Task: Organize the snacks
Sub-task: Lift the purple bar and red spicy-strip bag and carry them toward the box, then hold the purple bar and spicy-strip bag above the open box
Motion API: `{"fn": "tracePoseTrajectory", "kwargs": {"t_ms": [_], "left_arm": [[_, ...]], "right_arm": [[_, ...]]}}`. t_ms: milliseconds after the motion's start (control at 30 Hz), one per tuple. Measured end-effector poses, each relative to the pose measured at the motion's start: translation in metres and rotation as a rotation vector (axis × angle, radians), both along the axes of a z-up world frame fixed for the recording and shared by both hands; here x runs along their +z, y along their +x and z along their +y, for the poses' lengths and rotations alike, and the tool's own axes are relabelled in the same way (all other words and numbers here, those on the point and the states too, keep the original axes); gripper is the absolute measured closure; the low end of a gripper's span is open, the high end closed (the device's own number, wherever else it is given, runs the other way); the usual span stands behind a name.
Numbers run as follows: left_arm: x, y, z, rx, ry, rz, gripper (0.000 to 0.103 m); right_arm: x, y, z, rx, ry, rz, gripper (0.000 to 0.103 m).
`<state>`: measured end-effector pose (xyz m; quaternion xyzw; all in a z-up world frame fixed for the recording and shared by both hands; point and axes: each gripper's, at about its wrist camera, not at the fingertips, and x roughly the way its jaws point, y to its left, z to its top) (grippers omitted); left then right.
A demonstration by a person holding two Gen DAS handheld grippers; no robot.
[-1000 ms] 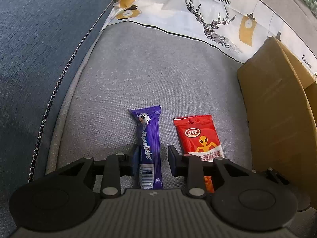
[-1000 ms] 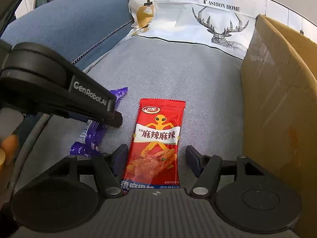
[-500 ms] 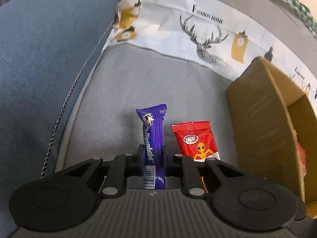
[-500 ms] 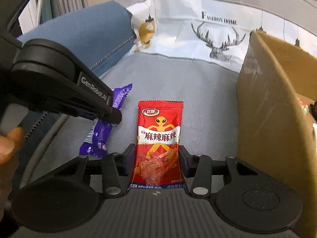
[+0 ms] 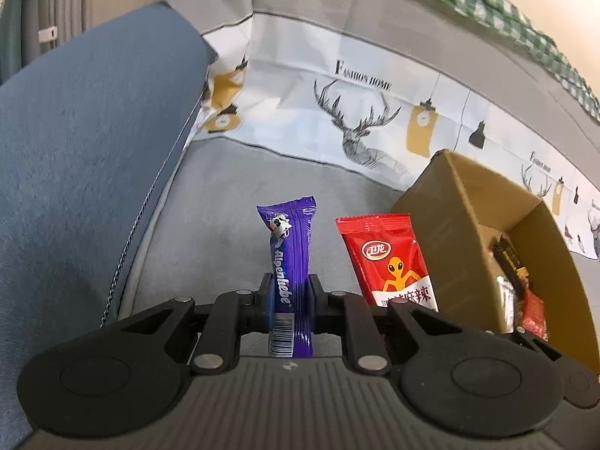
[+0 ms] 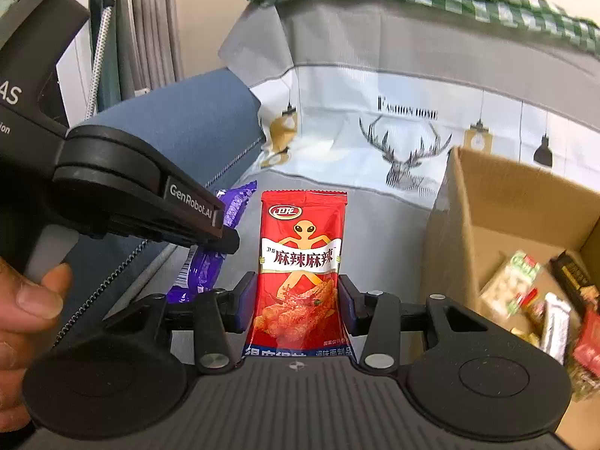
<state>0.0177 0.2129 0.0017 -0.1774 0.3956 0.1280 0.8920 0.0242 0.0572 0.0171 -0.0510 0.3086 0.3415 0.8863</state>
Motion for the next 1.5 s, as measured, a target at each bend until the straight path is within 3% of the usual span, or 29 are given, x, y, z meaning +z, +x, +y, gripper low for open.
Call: {"fn": "tracePoseTrajectory", "kwargs": {"t_ms": [433,767,1000,1500], "left_arm": [[0.015,0.002,-0.019,-0.033,0.007,-0.061,0.085],[0.039,0.001,-0.045,-0.037,0.065,-0.211,0.085],[0.047,0.005,-0.069,-0.083,0.058,-0.309,0.085],[0.024,0.033,-0.11,-0.232,0.088,-0.354,0.085]], "right_arm": [[0.022,0.001,-0.026,-0.024,0.03,-0.089,0.056],[0.03,0.015,-0.057,-0.071,0.091,-0.113,0.056],[0.035,0.026,-0.085,-0.11,0.123,-0.129,0.056],[0.032,0.057,-0.152,-0.238,0.148,-0.123,0.056]]}}
